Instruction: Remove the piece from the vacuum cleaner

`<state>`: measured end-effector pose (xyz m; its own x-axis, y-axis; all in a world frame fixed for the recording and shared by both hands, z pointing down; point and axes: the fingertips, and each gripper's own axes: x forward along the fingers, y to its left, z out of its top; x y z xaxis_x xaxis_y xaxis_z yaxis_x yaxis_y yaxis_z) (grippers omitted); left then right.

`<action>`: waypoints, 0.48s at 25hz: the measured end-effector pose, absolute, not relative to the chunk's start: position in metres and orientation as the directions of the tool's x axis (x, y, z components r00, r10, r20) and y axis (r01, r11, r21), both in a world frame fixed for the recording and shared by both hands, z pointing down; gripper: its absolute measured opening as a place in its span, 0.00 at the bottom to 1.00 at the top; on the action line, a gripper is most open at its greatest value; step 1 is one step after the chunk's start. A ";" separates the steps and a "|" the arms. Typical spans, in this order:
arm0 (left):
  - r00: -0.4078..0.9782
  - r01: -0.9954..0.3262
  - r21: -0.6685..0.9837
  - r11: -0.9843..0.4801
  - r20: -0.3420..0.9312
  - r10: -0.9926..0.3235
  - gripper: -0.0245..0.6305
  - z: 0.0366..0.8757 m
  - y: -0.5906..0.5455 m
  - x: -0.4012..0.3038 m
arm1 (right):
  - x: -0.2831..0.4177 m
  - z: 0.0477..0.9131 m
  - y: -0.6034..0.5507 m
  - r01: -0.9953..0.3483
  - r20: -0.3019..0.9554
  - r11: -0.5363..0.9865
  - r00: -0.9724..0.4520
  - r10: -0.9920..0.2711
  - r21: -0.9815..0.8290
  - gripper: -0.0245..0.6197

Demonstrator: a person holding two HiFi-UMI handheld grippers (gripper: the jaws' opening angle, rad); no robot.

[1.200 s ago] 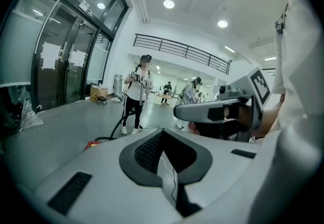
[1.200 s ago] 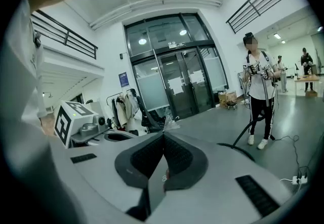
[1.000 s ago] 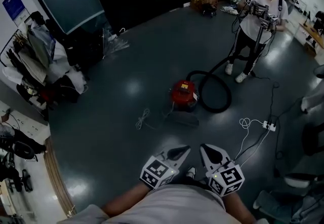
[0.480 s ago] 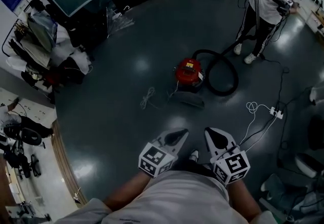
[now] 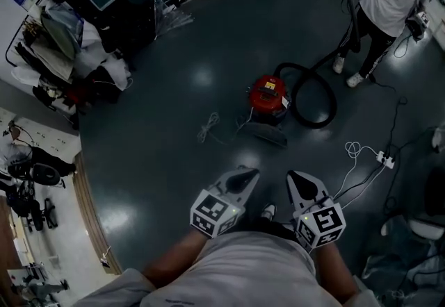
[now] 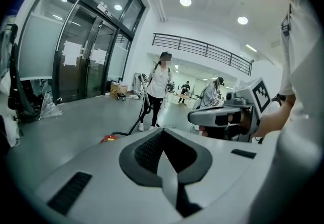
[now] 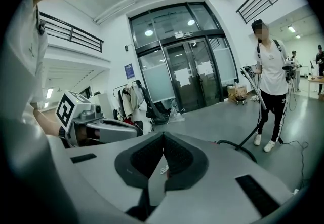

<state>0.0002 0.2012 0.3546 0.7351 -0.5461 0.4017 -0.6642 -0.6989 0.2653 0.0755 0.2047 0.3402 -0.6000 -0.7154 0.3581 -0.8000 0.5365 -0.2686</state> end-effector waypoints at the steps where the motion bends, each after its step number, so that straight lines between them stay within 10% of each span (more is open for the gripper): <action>1: 0.737 -0.662 0.266 -0.701 0.403 -0.543 0.05 0.357 0.192 -0.002 | 0.072 0.344 0.197 -0.801 0.363 0.536 -0.599 -0.713 -0.267 0.06; 12: 0.807 -0.551 0.242 -0.799 0.397 -0.437 0.05 0.401 0.057 -0.033 | 0.026 0.387 0.070 -0.843 0.420 0.475 -0.538 -0.731 -0.253 0.06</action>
<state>-0.0333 0.0566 0.4015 0.8071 -0.4368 0.3972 -0.5512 -0.7986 0.2417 0.0264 0.0705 0.3870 -0.5379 -0.7309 0.4200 -0.8429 0.4747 -0.2534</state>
